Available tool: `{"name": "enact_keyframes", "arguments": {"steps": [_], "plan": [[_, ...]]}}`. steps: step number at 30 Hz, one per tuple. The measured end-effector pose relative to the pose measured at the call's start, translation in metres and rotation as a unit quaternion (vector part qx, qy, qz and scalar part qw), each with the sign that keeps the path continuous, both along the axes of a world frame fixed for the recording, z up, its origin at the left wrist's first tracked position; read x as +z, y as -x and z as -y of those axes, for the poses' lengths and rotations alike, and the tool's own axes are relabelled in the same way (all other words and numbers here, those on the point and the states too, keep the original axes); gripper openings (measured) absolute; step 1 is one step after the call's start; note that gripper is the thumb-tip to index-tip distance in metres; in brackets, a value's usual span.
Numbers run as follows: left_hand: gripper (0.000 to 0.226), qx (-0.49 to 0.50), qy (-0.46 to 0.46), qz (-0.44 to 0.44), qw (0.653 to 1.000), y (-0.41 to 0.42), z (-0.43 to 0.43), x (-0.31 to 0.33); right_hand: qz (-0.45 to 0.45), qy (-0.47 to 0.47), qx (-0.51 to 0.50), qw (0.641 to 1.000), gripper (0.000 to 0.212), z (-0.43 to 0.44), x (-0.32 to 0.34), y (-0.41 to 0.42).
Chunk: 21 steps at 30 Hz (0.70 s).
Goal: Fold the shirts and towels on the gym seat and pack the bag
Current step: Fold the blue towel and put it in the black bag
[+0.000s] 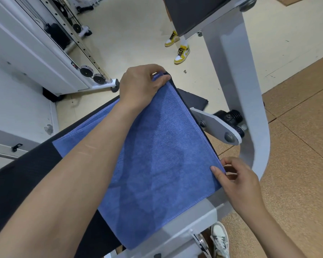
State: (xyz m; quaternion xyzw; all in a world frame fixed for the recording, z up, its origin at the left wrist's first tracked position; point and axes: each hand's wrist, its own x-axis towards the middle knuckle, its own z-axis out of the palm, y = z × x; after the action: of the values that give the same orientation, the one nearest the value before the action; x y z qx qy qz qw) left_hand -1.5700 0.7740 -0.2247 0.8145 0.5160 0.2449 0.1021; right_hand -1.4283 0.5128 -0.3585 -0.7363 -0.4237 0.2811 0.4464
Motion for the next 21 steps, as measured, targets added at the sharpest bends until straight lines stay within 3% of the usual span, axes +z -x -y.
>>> {"name": "enact_keyframes", "arguments": {"steps": [3, 8, 12, 16, 21], "plan": [[0.024, 0.003, -0.003, -0.003, 1.0, -0.001, -0.001, 0.0, 0.032, -0.011, 0.021, 0.999, 0.018, 0.002, 0.001, -0.007], [0.024, -0.044, 0.024, -0.044, 0.998, 0.0, -0.006, 0.011, 0.013, -0.012, 0.062, 0.998, 0.029, 0.006, 0.001, -0.013], [0.024, -0.079, 0.035, -0.088, 0.992, 0.009, -0.015, 0.02, 0.009, -0.021, 0.044, 0.999, 0.026, 0.006, 0.002, -0.012], [0.012, -0.071, 0.013, -0.043, 0.996, 0.009, -0.011, 0.018, -0.109, 0.023, -0.02, 0.994, 0.014, 0.006, 0.004, -0.011], [0.023, -0.102, 0.043, -0.048, 0.993, 0.006, -0.006, 0.02, -0.24, 0.031, -0.042, 0.969, 0.017, 0.006, 0.008, -0.013]]}}
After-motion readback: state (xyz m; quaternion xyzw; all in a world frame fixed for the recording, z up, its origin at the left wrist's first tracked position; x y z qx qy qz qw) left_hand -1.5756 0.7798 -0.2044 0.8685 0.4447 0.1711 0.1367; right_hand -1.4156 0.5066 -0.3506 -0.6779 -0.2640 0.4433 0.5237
